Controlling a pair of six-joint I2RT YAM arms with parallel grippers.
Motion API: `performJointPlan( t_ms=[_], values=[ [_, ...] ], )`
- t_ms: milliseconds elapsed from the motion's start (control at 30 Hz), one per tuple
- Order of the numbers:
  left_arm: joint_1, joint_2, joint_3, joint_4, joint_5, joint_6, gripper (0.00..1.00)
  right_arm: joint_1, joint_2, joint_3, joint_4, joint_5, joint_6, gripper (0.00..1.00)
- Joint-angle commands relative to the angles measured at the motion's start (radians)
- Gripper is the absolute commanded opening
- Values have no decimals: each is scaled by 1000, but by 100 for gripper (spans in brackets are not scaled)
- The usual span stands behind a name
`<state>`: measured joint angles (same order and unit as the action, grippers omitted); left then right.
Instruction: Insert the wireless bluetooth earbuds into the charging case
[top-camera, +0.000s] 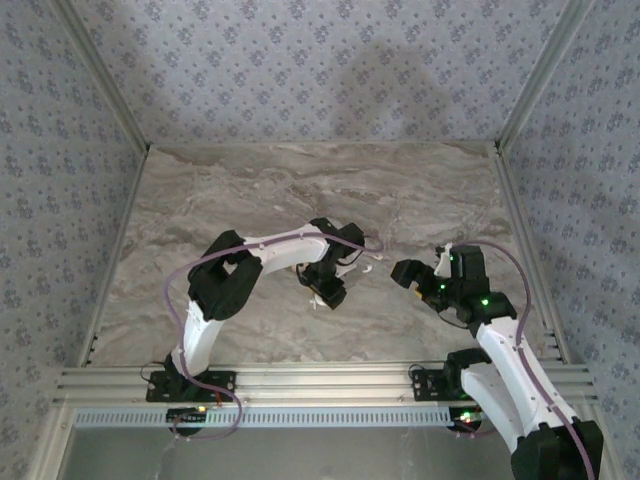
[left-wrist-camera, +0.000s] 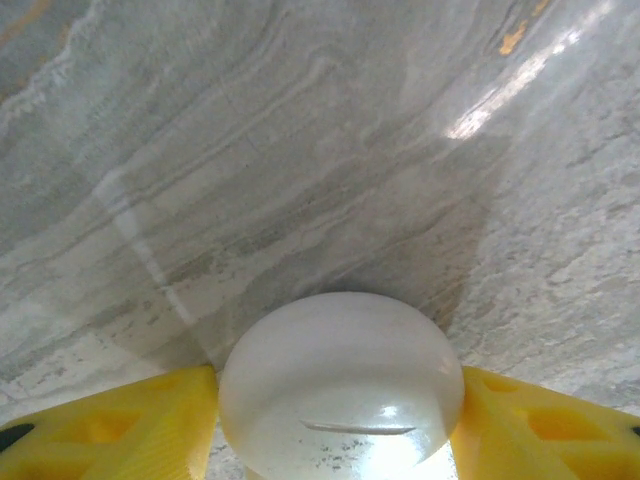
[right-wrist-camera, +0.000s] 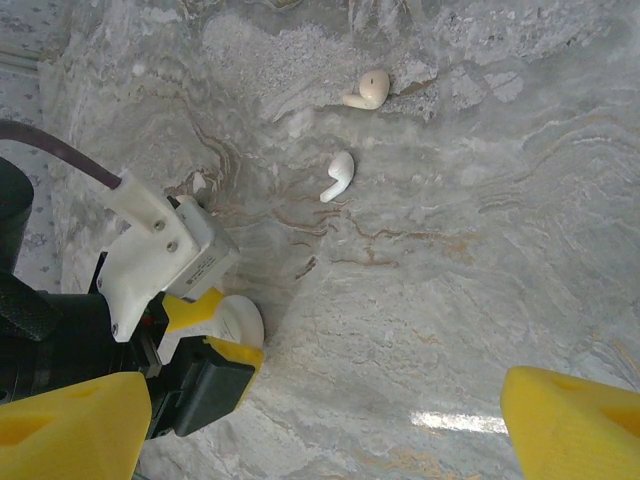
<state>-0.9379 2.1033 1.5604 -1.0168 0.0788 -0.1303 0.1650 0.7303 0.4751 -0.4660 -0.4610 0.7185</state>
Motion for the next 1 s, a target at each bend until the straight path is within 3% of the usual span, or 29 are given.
performJointPlan(
  t_ms=[0,200,400,667,800,967],
  values=[
    [-2,20,-25,-2,-4,13,58,-7,-2,-5,3,-15,11,92],
    [3,-28,-64,34,-10,37,49,-10,2,-15,0,-16,8,92],
    [46,-134,-123,120,0,100,47,-16,23,-3,-2,-39,-34,91],
    [96,-386,-293,419,127,275,47,-31,126,77,78,-98,-176,86],
    [100,-490,-392,586,187,350,43,-32,191,121,141,-166,-221,79],
    [104,-597,-498,744,309,418,42,1,275,186,142,-273,-293,61]
  ],
)
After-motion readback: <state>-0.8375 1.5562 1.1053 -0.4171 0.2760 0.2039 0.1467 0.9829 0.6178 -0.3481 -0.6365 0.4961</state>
